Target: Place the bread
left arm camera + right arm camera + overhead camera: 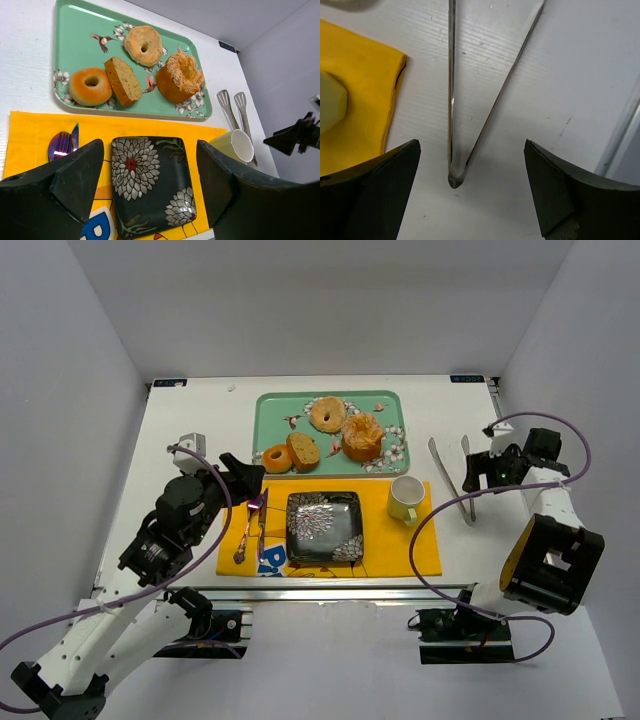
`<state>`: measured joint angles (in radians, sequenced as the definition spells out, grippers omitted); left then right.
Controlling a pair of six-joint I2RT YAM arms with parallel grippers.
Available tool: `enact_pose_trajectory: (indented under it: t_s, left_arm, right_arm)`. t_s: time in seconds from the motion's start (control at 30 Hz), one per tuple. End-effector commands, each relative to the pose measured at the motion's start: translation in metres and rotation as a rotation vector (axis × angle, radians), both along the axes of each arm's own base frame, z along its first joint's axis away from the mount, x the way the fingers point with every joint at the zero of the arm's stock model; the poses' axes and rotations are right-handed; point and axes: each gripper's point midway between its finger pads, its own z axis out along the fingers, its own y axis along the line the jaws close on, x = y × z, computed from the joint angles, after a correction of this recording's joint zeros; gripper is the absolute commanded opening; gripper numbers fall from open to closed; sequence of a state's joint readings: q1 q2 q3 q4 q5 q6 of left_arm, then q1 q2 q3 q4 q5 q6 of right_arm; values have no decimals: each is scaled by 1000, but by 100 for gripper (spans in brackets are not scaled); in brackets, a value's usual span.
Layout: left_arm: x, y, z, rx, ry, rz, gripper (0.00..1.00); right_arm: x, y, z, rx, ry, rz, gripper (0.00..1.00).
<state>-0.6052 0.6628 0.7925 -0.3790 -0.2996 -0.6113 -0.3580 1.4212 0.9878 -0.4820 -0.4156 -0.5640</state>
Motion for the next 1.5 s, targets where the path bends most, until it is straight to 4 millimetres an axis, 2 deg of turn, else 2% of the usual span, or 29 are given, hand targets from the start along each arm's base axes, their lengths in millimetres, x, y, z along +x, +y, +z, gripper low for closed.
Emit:
enact_pose_trajectory:
  t_s: [0.0, 0.17, 0.37, 0.53, 0.67, 0.87, 1.03, 1.13, 1.23, 1.33, 1.37, 1.43, 1.47]
  left_arm:
    - [-3, 2, -2, 5, 8, 4, 84]
    - [-1, 2, -1, 14, 9, 7, 86]
    - [3, -1, -4, 18, 25, 8, 86]
    - [6, -2, -5, 31, 36, 13, 86]
    - [7, 0, -2, 33, 35, 24, 86]
    - [7, 0, -4, 36, 41, 26, 86]
    - [8, 0, -3, 42, 40, 29, 86]
    - [8, 0, 0, 37, 31, 29, 86]
    - [8, 0, 1, 32, 27, 26, 86]
    - [7, 0, 4, 26, 20, 25, 86]
    - [6, 1, 6, 23, 15, 25, 86]
    - [6, 1, 8, 19, 10, 25, 86]
    - [5, 2, 9, 16, 5, 26, 86]
  right_arm:
    - [7, -2, -8, -14, -23, -5, 89]
    - [5, 4, -43, 6, 66, -5, 89]
    - [14, 24, -68, 2, 95, 43, 89]
    - [36, 21, -82, -92, 84, -46, 89]
    - [44, 19, -94, -79, 119, -90, 87]
    - [47, 22, -105, -59, 150, -91, 78]
    - [41, 28, -104, -36, 169, -65, 54]
    - [37, 30, -101, -31, 167, -49, 36]
    - [40, 32, -85, -17, 140, -41, 23]
    - [56, 40, -42, 19, 37, -15, 8]
    - [64, 47, -13, 48, -30, 14, 7]
    - [71, 63, 17, 77, -82, 65, 8]
    - [69, 73, 33, 97, -100, 95, 12]
